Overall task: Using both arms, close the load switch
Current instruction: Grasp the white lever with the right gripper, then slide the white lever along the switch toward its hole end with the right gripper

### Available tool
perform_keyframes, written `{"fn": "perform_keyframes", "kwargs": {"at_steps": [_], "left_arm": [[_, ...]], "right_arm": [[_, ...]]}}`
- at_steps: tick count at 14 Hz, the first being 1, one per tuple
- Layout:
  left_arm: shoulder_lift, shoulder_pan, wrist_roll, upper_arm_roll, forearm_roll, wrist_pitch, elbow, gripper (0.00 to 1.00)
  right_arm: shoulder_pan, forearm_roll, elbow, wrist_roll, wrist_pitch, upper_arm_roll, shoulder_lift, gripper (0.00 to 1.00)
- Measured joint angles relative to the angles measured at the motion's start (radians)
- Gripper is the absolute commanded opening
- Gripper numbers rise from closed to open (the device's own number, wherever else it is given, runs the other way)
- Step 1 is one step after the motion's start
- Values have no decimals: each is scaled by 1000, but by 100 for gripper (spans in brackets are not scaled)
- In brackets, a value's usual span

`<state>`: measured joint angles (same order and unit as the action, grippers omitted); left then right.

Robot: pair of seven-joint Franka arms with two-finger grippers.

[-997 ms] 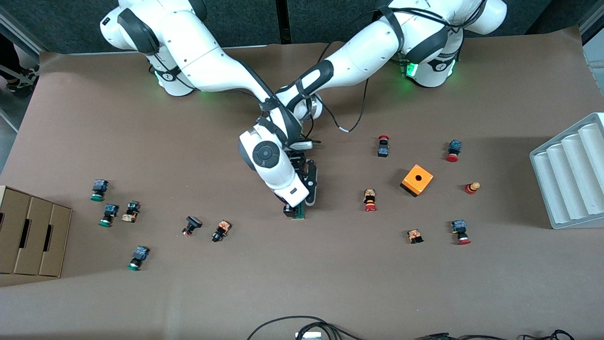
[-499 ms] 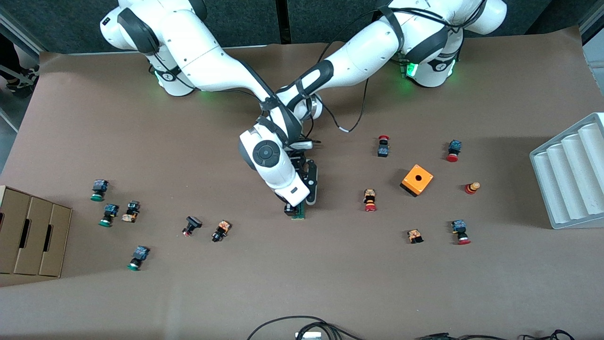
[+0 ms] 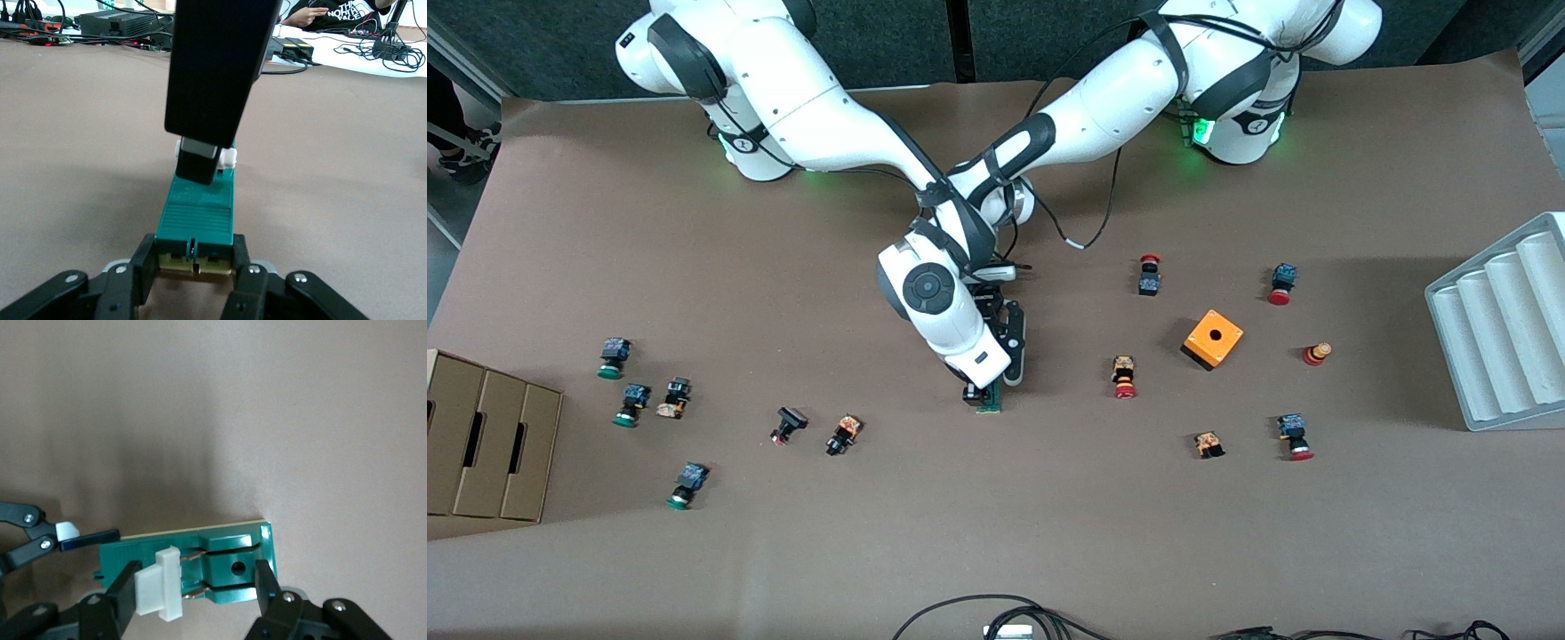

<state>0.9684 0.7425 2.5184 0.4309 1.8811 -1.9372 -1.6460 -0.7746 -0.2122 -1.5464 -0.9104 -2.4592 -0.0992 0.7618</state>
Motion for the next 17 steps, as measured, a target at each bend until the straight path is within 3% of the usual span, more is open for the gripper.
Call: {"fn": "perform_keyframes", "kwargs": {"at_steps": [17], "left_arm": [[0, 0, 0, 0, 0, 0, 0, 41]], "right_arm": [[12, 0, 11, -16, -3, -11, -3, 66]]}}
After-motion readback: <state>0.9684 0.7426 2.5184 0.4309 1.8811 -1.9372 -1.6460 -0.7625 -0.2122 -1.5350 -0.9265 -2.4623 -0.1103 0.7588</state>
